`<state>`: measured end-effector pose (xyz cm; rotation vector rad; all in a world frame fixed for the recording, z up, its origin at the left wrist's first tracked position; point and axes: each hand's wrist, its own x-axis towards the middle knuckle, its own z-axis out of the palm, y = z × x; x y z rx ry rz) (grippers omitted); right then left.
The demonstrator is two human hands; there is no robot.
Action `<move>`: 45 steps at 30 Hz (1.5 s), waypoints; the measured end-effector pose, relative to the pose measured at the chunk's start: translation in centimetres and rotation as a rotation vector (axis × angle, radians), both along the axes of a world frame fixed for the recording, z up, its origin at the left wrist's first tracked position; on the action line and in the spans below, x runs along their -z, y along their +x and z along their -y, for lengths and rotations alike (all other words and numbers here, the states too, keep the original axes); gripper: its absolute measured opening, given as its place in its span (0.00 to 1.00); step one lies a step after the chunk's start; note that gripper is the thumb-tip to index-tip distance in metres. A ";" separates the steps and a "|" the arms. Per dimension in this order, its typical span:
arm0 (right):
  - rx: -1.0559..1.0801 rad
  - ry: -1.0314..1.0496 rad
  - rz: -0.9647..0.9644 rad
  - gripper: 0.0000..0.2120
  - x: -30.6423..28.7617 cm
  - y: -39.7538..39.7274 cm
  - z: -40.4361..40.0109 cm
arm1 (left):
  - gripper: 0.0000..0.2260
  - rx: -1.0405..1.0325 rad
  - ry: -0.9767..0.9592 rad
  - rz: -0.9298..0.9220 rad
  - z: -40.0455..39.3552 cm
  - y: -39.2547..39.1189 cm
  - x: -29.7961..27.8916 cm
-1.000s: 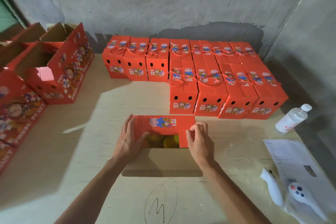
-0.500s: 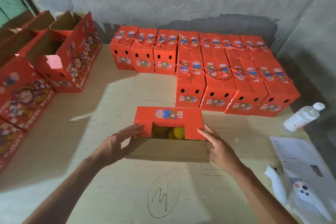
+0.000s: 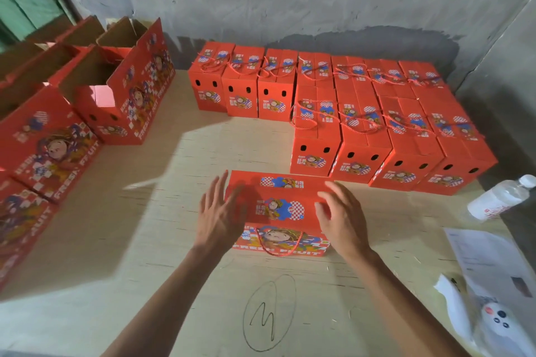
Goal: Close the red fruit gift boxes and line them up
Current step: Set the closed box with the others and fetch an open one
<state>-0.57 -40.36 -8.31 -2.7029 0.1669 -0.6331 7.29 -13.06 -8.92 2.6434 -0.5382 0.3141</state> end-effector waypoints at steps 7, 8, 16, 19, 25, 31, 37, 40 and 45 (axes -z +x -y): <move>0.005 -0.170 0.089 0.14 2.6 1.4 -1.5 | 0.13 0.141 -0.104 0.207 3.0 0.1 1.5; 0.018 -0.153 0.116 0.13 2.8 1.4 -1.5 | 0.13 0.122 -0.114 0.221 3.1 0.2 1.8; 0.011 -0.198 0.180 0.11 3.4 1.3 -1.3 | 0.11 0.066 -0.154 0.248 3.0 0.6 3.2; -0.019 -0.184 0.201 0.11 3.4 1.2 -0.9 | 0.10 0.049 -0.248 0.158 2.7 1.7 2.7; 0.077 -0.085 0.235 0.13 2.9 2.6 -1.2 | 0.09 0.062 -0.292 0.042 2.7 3.3 1.3; 0.055 0.064 0.138 0.10 2.9 2.9 -0.9 | 0.13 0.046 -0.198 -0.090 2.7 3.8 1.2; -0.003 0.084 0.047 0.11 2.0 3.3 -0.8 | 0.15 0.112 -0.114 -0.117 2.4 4.2 0.7; -0.012 0.127 0.014 0.11 1.9 3.1 -0.8 | 0.15 0.034 -0.215 -0.135 2.5 3.6 1.1; 0.084 0.398 -0.086 0.15 1.8 2.2 -1.1 | 0.34 -0.240 -0.559 -0.319 2.9 2.3 1.4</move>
